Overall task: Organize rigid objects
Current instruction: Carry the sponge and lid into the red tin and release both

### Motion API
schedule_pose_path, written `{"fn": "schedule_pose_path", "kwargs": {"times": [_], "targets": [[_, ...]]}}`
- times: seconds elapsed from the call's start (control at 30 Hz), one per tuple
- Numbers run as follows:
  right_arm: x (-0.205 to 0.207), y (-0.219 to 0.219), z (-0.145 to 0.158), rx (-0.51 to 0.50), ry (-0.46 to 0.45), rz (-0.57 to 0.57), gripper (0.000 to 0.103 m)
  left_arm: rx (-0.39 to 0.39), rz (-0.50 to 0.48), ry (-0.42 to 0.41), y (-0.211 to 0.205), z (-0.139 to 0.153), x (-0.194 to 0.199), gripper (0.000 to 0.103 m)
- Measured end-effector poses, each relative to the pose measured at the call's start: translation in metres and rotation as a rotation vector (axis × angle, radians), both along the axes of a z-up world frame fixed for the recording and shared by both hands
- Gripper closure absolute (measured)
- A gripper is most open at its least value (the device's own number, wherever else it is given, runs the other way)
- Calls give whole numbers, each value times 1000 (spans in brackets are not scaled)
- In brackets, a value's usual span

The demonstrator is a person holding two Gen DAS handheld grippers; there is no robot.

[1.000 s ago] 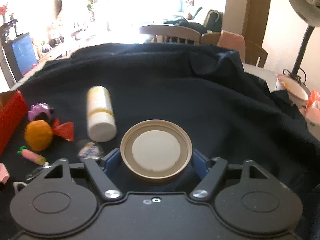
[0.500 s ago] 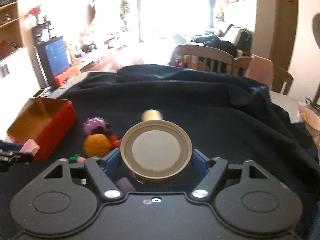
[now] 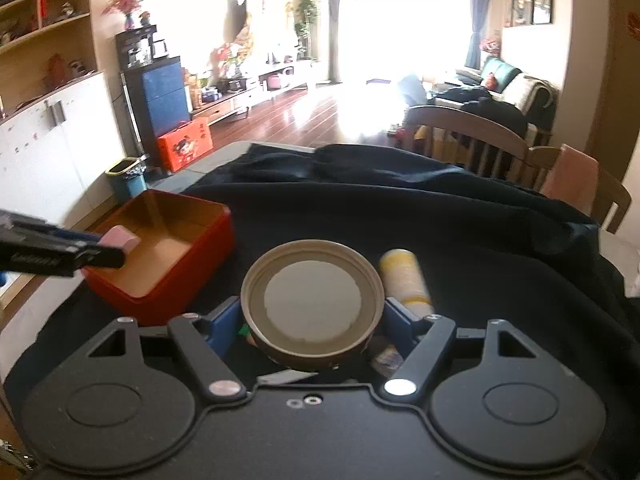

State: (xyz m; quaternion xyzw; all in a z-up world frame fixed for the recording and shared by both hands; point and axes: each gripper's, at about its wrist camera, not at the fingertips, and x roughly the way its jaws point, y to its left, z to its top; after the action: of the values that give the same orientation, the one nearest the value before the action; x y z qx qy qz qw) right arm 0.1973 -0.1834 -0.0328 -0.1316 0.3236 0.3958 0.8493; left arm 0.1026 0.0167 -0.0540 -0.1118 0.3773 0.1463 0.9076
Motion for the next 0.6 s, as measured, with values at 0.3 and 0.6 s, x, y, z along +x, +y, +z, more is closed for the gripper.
{"fn": "schedule_pose_path", "kwargs": {"times": [0.3,0.6], "targets": [[-24,65,1,-25,-2,54,28,-53,16,15,57,-8,3,62],[-42,132,-8,-82,-7,91,28,-71,30,52,119,-21,24,62]]}}
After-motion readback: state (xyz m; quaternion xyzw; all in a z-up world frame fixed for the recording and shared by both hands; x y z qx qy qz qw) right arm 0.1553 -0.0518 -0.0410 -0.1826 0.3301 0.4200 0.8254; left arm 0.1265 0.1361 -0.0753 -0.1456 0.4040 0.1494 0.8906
